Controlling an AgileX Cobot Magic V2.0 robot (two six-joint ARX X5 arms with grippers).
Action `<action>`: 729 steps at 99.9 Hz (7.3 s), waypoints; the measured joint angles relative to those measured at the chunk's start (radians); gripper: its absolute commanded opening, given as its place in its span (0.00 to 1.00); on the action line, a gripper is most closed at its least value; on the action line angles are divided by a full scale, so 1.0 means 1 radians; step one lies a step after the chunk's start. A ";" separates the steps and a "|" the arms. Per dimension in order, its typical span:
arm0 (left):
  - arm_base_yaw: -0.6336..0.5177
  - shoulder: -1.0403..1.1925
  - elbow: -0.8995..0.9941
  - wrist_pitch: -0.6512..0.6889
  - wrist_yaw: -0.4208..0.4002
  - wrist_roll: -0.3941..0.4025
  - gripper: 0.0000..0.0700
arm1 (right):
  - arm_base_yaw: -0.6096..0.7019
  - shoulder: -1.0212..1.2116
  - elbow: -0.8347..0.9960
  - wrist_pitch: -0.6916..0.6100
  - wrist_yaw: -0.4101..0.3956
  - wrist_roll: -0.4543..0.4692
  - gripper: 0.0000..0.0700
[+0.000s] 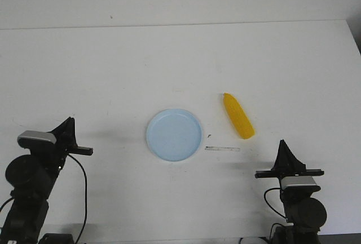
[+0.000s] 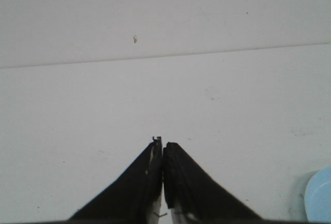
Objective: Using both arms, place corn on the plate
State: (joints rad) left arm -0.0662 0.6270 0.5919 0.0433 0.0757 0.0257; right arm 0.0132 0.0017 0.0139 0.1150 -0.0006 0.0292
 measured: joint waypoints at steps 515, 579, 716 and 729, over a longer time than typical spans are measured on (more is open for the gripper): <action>0.040 -0.345 -0.139 -0.054 -0.082 -0.015 0.00 | 0.449 1.716 1.398 -0.883 -0.459 0.175 0.44; 0.040 -0.345 -0.139 -0.055 -0.082 -0.015 0.00 | 0.571 1.836 1.398 -0.816 -0.329 0.185 0.46; 0.040 -0.345 -0.139 -0.055 -0.082 -0.015 0.00 | 0.293 1.244 1.001 -0.537 -0.022 -0.017 0.00; 0.040 -0.345 -0.139 -0.054 -0.082 -0.015 0.00 | 0.189 1.080 0.817 -0.348 -0.020 -0.023 0.00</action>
State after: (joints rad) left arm -0.0265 0.2821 0.4530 -0.0109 -0.0063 0.0109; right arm 0.2024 1.0821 0.8307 -0.2329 -0.0204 0.0059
